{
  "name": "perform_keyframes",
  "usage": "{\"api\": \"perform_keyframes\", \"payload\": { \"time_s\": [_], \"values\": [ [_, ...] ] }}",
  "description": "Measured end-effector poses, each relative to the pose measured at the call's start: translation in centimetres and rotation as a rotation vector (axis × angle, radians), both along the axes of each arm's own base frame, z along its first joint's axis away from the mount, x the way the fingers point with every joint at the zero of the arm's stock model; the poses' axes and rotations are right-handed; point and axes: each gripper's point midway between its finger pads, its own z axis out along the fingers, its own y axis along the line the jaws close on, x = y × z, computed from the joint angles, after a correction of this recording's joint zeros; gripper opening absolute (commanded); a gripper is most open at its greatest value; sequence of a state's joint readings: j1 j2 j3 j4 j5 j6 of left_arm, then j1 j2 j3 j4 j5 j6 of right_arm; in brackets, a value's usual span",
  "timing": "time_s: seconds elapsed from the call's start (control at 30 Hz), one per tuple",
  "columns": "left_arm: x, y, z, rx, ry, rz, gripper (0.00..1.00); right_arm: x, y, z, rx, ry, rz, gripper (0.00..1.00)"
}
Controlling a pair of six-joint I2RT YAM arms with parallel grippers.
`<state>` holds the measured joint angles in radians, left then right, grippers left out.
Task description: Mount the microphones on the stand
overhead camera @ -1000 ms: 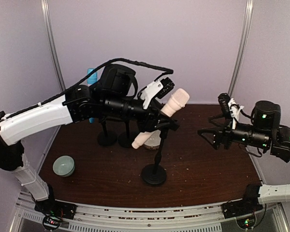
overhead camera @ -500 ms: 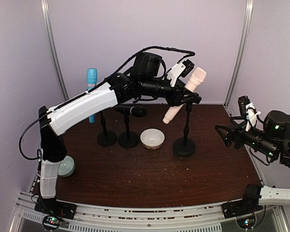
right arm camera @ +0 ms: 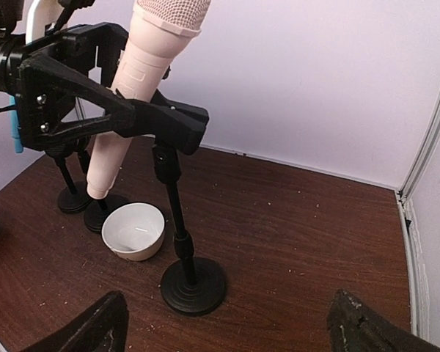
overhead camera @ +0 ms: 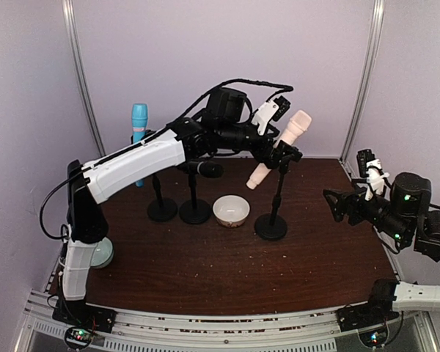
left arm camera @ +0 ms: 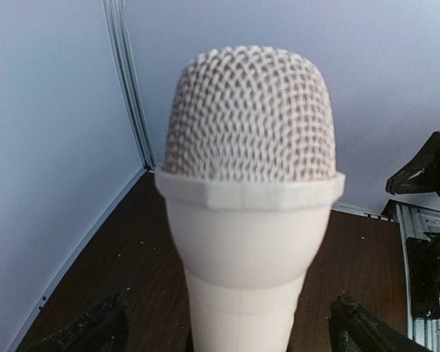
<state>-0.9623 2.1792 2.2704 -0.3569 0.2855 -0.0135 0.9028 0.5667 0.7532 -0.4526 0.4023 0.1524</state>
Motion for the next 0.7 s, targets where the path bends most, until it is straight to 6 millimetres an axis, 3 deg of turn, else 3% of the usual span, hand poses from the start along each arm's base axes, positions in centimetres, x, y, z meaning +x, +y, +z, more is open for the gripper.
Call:
{"api": "perform_keyframes", "payload": {
  "time_s": [0.17, 0.27, 0.5, 0.7],
  "values": [
    [-1.3, 3.2, -0.8, 0.056, 0.022, 0.043, 0.98, 0.2, -0.4, 0.3, 0.007, -0.010, -0.026, 1.00],
    [-3.5, 7.1, -1.4, 0.100, 0.042, 0.069, 0.98, 0.5, -0.9, 0.7, 0.010, -0.024, -0.063, 1.00],
    [-7.6, 16.5, -0.5, 0.121, 0.043, 0.195, 0.98, 1.9, -2.7, 1.8, 0.046, -0.030, -0.241, 1.00],
    [-8.4, 24.7, -4.0, 0.216, 0.040, 0.414, 0.98, 3.3, -1.9, 2.7, 0.047, -0.016, -0.295, 1.00]
  ]
}}
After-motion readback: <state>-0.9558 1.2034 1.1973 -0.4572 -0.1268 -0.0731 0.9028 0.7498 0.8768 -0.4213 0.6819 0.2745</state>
